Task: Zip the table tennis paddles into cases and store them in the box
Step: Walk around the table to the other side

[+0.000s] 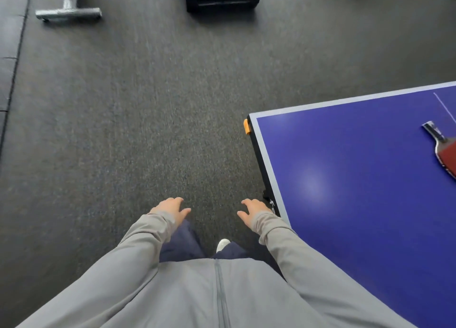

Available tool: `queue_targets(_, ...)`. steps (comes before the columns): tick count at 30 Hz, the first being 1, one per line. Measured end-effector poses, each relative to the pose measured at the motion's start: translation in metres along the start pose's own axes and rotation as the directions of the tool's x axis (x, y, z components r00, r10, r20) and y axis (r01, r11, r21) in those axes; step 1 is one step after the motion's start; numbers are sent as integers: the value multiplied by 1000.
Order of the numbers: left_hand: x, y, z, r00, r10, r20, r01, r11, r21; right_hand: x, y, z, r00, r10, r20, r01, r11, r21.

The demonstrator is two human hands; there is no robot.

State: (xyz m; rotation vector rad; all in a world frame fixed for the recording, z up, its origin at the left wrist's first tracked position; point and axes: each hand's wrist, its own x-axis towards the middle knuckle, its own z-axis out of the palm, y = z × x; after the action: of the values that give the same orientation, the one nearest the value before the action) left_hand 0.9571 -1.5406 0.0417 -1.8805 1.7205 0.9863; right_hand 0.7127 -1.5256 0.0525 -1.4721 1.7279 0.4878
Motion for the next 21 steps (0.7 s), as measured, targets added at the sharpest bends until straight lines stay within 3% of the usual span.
queue_targets(7,92,-24,-87,1000,-13,25,13,1000,13,84,-67,-72,1000,-17,-9,16,1000,-22)
queue_targets(12,184,-47,-190,999,48,9,-49,997,65,146,-140,-140,999,12,-35,-11,1000,21)
queue_targets(21,286,10,-302,969,227,96,-243,947,211,218,-179,-225,984,175,-42,-162,965,206)
